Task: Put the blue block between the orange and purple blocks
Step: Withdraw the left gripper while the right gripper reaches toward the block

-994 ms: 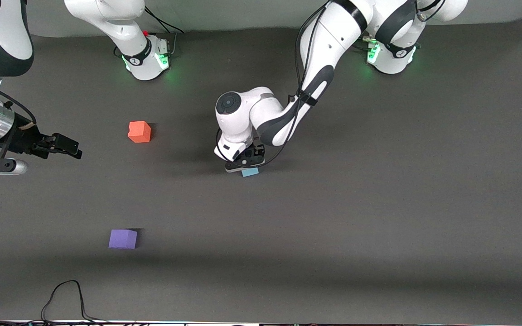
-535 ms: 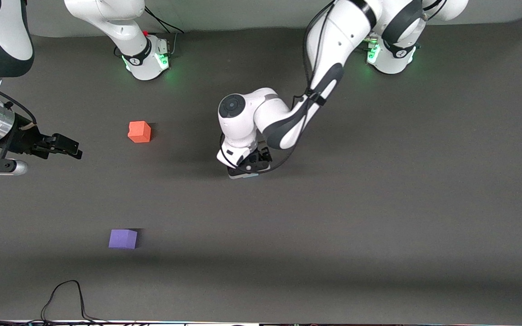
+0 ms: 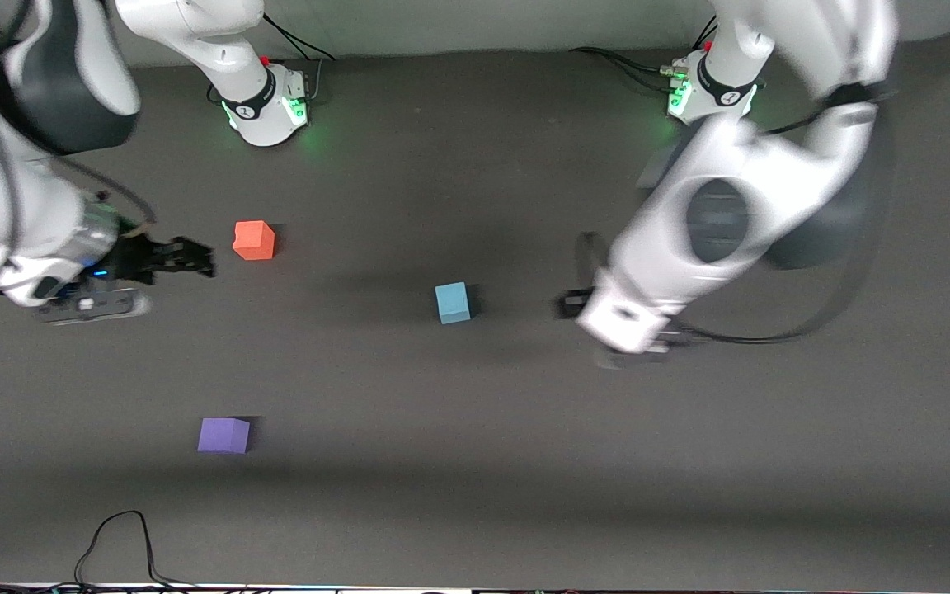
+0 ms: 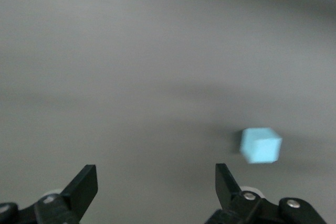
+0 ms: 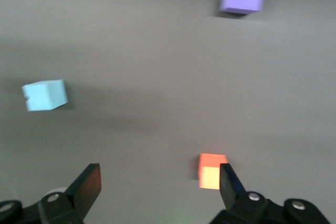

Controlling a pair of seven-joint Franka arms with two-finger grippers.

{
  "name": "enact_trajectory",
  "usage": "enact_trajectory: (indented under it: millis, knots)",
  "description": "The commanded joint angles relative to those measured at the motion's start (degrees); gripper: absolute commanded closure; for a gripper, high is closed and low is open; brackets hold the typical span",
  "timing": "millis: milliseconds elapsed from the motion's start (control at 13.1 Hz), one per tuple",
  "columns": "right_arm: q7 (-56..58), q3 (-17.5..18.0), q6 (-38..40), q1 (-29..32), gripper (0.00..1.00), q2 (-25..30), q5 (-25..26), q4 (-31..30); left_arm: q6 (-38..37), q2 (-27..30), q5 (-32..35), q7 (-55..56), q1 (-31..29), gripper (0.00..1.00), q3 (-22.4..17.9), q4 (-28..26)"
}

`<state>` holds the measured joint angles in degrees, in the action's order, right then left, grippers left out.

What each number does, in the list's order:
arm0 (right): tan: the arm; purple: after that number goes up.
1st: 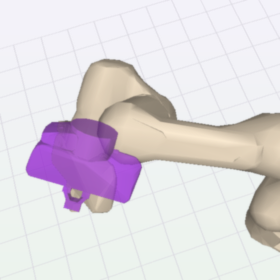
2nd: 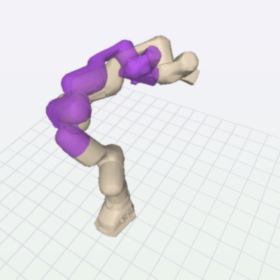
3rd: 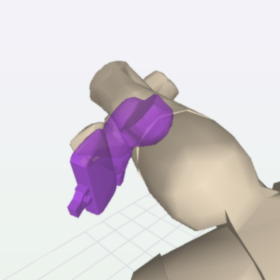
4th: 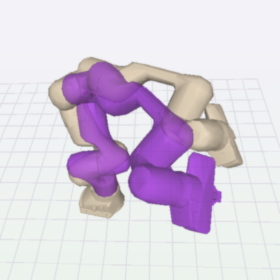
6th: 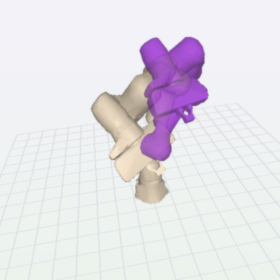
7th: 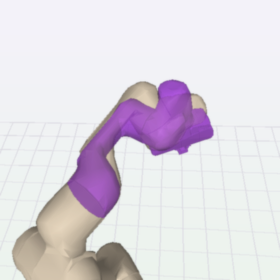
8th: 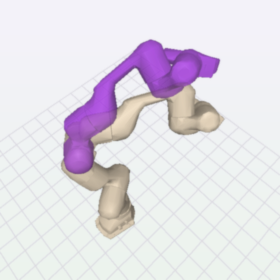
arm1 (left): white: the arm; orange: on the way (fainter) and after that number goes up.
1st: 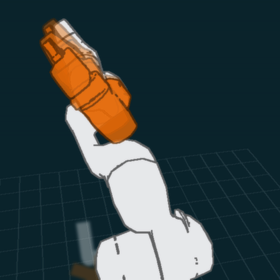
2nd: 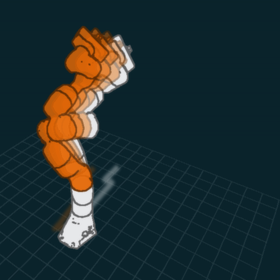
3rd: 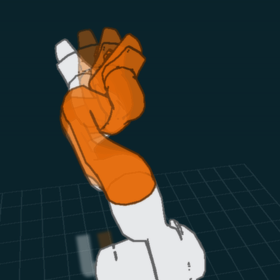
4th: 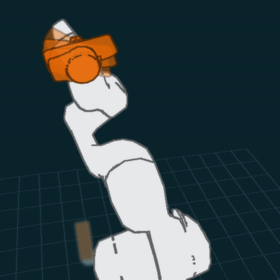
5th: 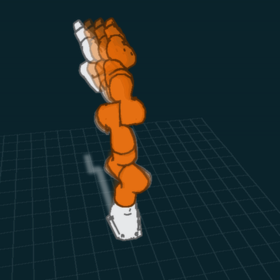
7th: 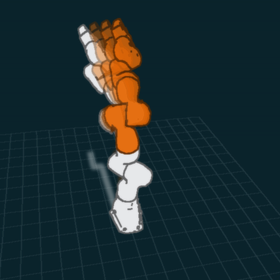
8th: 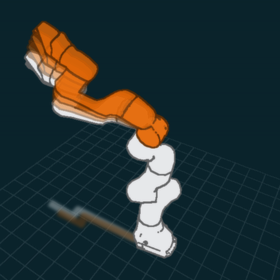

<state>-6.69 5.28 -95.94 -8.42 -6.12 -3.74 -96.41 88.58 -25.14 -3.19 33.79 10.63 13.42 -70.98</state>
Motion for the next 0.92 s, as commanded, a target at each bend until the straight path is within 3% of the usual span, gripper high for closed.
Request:
enact_trajectory:
  millis: [0, 306, 841]
  knots:
    - [-7.2, -0.4, -3.6, -10.3, 0.0, -5.2, -0.5, 2.0, -4.9, 8.1, -1.8, -14.4, -11.7, 0.0, 1.1, -8.1]
    - [-15.7, -0.4, -15.8, -22.0, 0.0, -15.0, -0.1, 1.7, -7.2, 13.4, 0.0, -26.5, -21.1, 0.0, 0.9, -11.1]
    - [-25.5, -0.9, -34.7, -29.5, 0.0, -28.8, 1.1, 0.9, -3.5, 19.6, 2.8, -29.0, -23.4, 0.0, 0.7, -17.4]
